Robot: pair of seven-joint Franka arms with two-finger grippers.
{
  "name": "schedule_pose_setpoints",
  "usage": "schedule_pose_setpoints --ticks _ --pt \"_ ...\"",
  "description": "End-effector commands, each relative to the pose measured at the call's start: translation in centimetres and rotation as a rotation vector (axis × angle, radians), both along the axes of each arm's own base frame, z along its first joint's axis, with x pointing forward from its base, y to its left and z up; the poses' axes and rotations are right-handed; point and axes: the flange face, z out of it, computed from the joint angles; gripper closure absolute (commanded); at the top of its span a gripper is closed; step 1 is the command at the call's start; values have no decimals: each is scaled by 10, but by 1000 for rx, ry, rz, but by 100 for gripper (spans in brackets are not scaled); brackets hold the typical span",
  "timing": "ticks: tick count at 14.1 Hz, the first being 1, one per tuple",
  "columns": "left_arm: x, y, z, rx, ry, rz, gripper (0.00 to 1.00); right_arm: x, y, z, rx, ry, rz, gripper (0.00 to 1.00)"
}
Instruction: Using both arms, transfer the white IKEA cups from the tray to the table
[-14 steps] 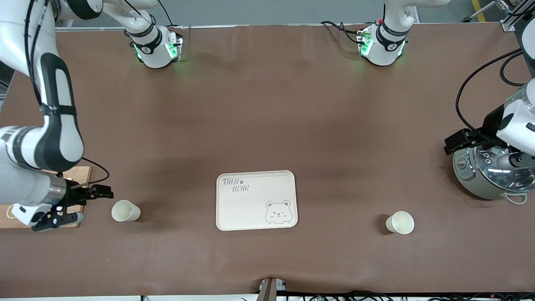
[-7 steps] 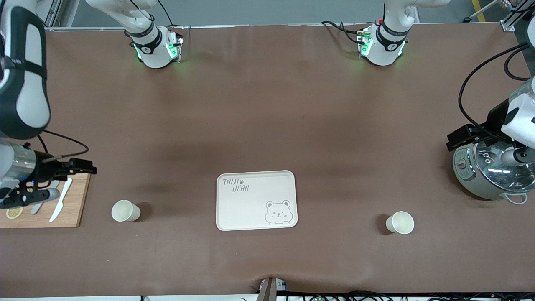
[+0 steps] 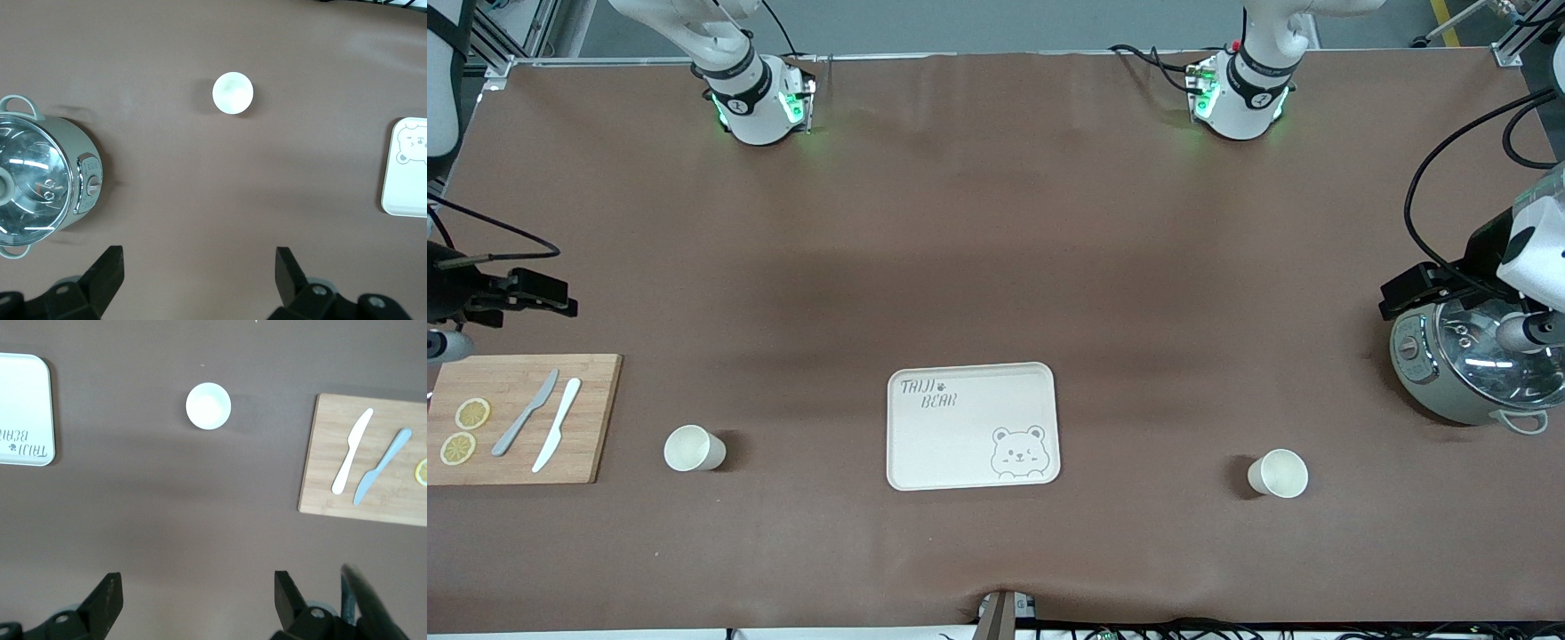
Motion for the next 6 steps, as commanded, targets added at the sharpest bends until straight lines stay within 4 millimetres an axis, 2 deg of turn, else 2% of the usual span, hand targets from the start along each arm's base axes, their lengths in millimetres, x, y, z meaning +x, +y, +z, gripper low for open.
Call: schedule_pose_setpoints --ticks 1,6 --pt "-5 3 7 -10 5 -13 0 -17 5 1 -17 14 -29 0" --pt "-6 2 6 -13 14 -13 0 -17 5 2 -17 13 -29 0"
